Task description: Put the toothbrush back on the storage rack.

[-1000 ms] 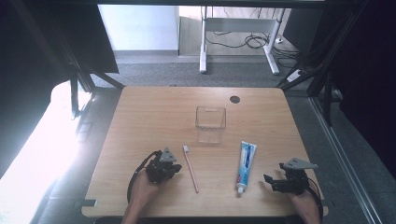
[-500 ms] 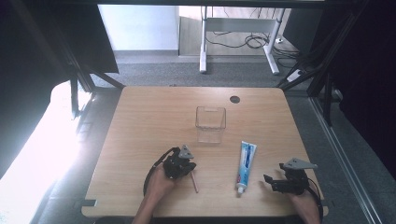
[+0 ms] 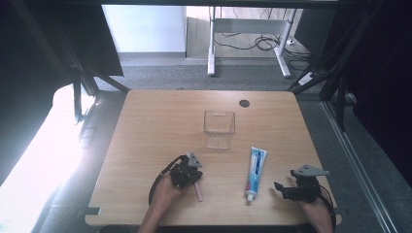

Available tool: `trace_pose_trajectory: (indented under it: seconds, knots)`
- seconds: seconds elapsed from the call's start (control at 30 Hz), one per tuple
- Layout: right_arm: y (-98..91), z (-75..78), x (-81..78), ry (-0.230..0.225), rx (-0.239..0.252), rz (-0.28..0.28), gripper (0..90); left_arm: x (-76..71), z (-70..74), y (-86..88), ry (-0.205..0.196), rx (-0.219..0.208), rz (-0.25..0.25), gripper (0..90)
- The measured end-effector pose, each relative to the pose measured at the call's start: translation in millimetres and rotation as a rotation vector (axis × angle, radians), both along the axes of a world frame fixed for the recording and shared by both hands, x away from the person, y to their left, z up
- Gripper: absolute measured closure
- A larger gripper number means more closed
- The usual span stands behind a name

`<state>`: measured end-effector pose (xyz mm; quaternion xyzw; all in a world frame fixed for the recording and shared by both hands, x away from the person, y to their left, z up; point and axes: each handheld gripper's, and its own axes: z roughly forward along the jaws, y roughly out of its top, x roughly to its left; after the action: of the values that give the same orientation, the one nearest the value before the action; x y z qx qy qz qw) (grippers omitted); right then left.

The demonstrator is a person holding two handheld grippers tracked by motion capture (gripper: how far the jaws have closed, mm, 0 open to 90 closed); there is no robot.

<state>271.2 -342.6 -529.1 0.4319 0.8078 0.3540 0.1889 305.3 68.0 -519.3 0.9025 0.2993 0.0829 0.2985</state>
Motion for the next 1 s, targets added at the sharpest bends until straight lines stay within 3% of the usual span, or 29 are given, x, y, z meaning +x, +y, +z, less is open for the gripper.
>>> trace_pose_trajectory:
  seconds: [0.23, 0.47, 0.77, 1.0]
  knots:
    - [0.3, -0.3, 0.1, 0.001, -0.004, -0.002, 15.8, -3.8, -2.5, 9.7, 0.013, -0.002, 0.013, 89.5]
    - [0.7, -0.8, 0.4, 0.0, -0.009, 0.0, 15.9, -12.5, -4.8, 14.3, 0.034, -0.031, 0.02, 89.2]
    - [1.7, -1.2, 0.2, 0.003, -0.014, 0.005, 16.0, -29.1, -3.7, 14.6, 0.041, -0.026, 0.01, 88.7]
    - [2.2, -1.4, 0.2, 0.004, -0.015, 0.005, 16.0, -33.9, -3.3, 25.8, 0.05, -0.02, 0.037, 88.6]
